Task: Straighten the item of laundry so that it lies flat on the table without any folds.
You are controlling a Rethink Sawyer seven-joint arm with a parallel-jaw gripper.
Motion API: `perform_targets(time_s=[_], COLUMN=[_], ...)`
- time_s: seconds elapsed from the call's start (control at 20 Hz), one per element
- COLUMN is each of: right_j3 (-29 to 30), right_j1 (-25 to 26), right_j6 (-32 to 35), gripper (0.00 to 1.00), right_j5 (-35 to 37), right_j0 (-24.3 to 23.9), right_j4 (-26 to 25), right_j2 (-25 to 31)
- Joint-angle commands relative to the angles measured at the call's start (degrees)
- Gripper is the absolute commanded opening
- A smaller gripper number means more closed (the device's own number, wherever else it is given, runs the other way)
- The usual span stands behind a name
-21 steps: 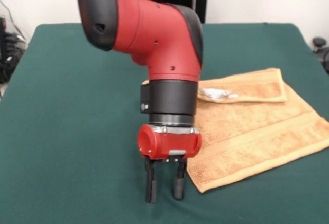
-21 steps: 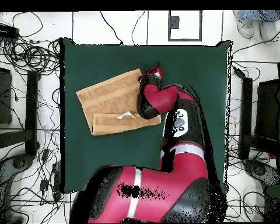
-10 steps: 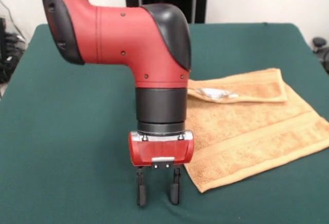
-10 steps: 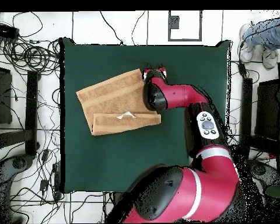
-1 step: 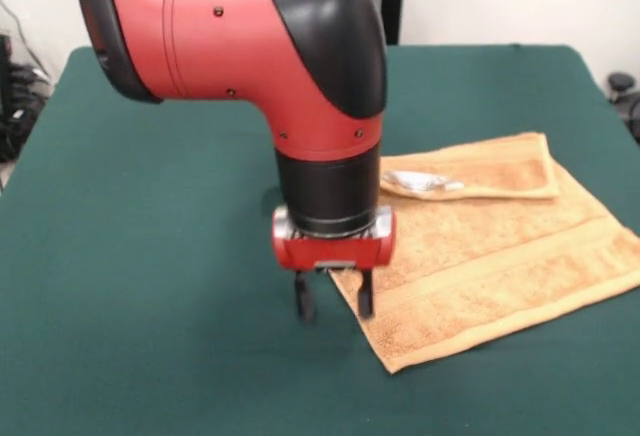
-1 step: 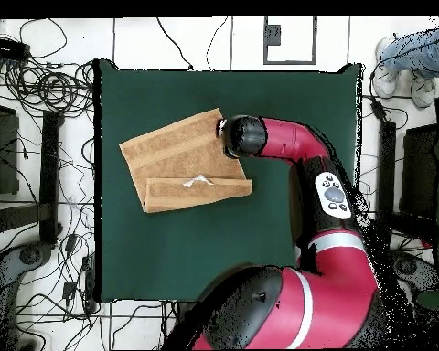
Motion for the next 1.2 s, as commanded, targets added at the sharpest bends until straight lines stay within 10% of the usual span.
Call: perform_targets(time_s=[0.05,0.4,1.2], right_j3=[7.8,8.4,16.2], right_j1=[0.8,1.1,7.0], right_j6=[4.5,7.3,7.8], gripper=[1.00,1.00,1.00], right_j5=[17.9,17.5,17.4], right_j0=[3.9,4.1,0.9], right_j4=[3.7,4.6,23.9], right_j2=[-0.3,0.1,7.6])
